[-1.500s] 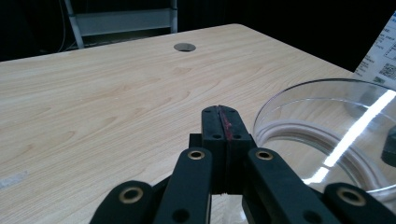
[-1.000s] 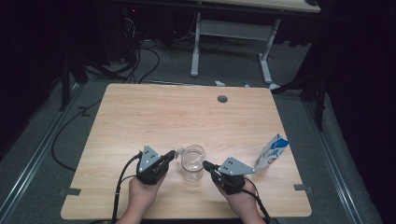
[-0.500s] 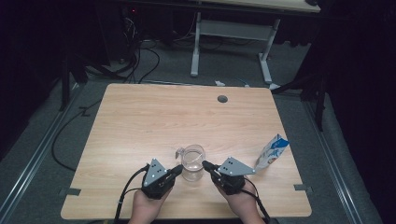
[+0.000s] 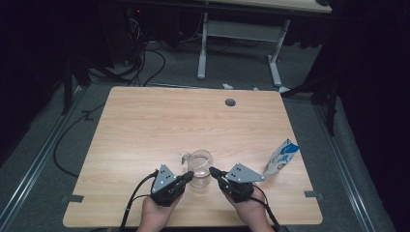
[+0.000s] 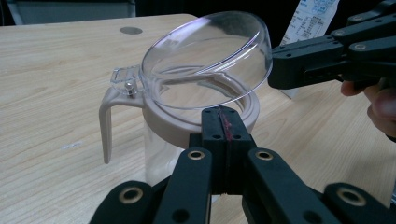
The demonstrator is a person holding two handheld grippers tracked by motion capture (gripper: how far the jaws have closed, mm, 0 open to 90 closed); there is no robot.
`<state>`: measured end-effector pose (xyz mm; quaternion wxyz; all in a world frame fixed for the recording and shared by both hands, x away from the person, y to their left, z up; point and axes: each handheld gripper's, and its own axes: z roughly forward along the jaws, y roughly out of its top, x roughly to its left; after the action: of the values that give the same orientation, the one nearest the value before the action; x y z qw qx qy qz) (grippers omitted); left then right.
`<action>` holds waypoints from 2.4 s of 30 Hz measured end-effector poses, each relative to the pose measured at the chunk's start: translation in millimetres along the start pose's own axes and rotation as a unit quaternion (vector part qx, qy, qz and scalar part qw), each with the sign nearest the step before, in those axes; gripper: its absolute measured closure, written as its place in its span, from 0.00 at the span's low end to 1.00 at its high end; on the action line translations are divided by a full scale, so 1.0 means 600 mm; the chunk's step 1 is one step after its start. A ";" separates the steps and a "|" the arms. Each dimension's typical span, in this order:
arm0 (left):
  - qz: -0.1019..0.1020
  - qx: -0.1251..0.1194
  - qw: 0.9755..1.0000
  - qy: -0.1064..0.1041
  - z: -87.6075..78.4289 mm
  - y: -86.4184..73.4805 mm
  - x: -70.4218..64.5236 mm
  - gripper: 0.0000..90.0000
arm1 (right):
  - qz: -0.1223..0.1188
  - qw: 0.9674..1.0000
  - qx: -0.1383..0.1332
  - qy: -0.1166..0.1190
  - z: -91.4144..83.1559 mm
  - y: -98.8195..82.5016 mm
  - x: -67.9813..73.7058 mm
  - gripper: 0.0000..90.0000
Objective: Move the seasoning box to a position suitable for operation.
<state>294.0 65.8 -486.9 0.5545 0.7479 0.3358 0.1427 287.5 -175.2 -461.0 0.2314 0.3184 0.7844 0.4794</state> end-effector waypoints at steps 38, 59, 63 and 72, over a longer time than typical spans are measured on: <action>-0.022 -0.053 0.998 0.031 -0.023 0.017 0.033 1.00 | 0.013 1.000 -0.005 -0.003 0.022 -0.010 -0.002 1.00; 0.032 0.031 0.995 0.085 -0.063 -0.037 0.086 0.87 | 0.041 0.998 0.002 -0.038 -0.019 -0.030 -0.032 0.81; 0.027 0.038 0.994 0.096 -0.078 -0.055 0.106 0.84 | 0.072 0.994 0.017 -0.079 -0.046 -0.061 -0.060 0.75; 0.019 0.032 0.994 0.100 -0.078 -0.060 0.119 0.79 | 0.109 0.983 0.048 -0.140 -0.095 -0.122 -0.094 0.67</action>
<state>306.6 152.8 -515.7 0.4909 0.7534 0.3801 0.2166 268.0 -274.9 -498.9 0.2699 0.4767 0.7267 0.4145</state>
